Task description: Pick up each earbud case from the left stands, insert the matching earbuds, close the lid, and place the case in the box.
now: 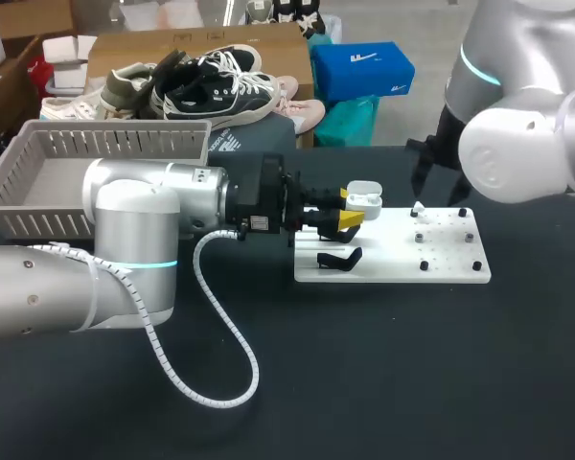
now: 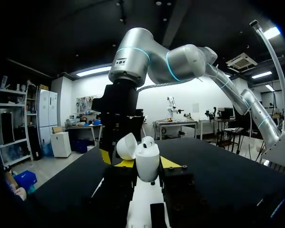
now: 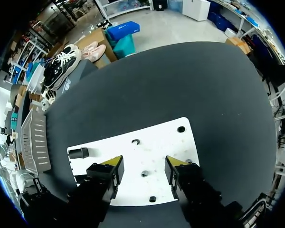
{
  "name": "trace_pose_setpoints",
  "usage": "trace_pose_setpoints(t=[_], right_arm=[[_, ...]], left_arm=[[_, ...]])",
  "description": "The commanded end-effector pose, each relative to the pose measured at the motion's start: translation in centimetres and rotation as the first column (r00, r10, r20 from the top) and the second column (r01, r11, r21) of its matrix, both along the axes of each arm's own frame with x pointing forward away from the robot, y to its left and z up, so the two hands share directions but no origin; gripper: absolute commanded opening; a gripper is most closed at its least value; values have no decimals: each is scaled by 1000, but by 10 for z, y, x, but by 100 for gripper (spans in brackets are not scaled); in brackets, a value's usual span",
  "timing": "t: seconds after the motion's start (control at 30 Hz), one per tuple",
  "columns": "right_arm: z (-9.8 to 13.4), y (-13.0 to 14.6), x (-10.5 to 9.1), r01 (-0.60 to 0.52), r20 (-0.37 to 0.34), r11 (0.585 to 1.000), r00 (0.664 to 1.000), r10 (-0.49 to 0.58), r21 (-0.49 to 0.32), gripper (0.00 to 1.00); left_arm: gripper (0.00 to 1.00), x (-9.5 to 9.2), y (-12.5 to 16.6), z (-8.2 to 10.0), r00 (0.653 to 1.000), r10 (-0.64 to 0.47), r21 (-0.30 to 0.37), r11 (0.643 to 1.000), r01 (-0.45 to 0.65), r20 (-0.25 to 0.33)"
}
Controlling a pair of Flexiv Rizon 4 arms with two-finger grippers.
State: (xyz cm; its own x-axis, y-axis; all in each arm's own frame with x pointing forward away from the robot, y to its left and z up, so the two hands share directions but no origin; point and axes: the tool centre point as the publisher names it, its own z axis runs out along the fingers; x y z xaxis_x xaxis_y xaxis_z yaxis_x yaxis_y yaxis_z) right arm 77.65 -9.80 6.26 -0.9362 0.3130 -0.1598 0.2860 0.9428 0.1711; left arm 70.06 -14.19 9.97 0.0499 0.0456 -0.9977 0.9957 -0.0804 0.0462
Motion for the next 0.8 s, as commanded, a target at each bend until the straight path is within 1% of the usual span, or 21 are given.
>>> trace_pose_setpoints(t=[0.03,0.2,0.43,0.57,0.8], right_arm=[[-7,1,-1,6,9,1000,1000,-7,10,50],[-12,6,-3,0,5,1000,1000,-1,31,48],[-17,10,-3,-8,-6,999,1000,8,38,47],[-19,11,-2,-9,-8,999,1000,10,44,46],[-22,14,4,-7,-4,999,1000,7,51,42]], left_arm=[[0,0,0,-1,1000,0,-2,1000,0,1],[0,0,0,-1,1000,0,-2,1000,0,1],[0,0,0,-1,1000,0,-2,1000,0,1],[0,0,0,-1,1000,0,-2,1000,0,1],[0,0,0,-1,1000,0,-2,1000,0,1]])
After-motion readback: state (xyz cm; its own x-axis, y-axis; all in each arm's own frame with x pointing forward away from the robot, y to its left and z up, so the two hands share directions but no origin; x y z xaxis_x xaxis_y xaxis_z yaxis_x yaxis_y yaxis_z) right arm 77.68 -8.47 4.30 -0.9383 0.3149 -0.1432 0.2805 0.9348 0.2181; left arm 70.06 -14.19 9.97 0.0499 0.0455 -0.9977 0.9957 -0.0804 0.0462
